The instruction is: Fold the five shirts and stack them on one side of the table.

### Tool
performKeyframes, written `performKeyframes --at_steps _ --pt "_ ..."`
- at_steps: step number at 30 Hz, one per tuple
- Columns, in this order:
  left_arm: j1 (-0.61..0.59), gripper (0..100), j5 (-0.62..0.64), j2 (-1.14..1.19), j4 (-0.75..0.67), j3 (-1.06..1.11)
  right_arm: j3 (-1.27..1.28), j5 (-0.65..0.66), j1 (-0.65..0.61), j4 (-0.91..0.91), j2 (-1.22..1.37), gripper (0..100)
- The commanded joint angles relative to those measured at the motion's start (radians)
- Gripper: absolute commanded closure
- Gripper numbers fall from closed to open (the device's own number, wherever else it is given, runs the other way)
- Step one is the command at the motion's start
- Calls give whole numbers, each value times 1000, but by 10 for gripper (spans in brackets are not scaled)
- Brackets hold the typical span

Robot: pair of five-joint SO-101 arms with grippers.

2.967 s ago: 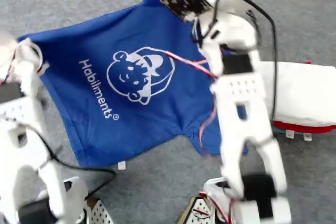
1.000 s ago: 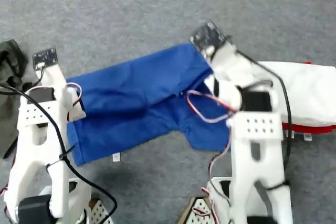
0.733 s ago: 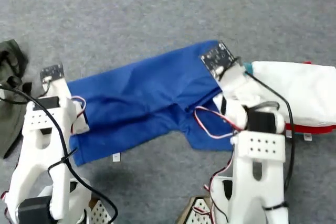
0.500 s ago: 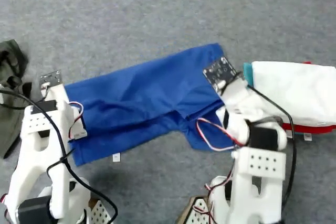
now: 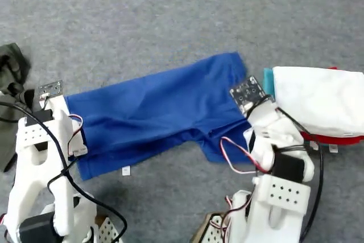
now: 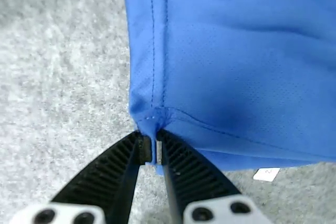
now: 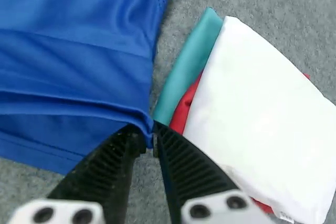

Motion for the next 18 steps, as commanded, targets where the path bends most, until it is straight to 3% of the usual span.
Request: performKeyframes --at_steps 1,13,18 --pt "3 982 -9 -27 9 3 27 38 24 -2 -70 994" --pt "37 982 -3 -27 12 25 140 66 35 0 -191 993" --pt "61 981 -8 -22 48 14 168 150 41 6 -194 963"
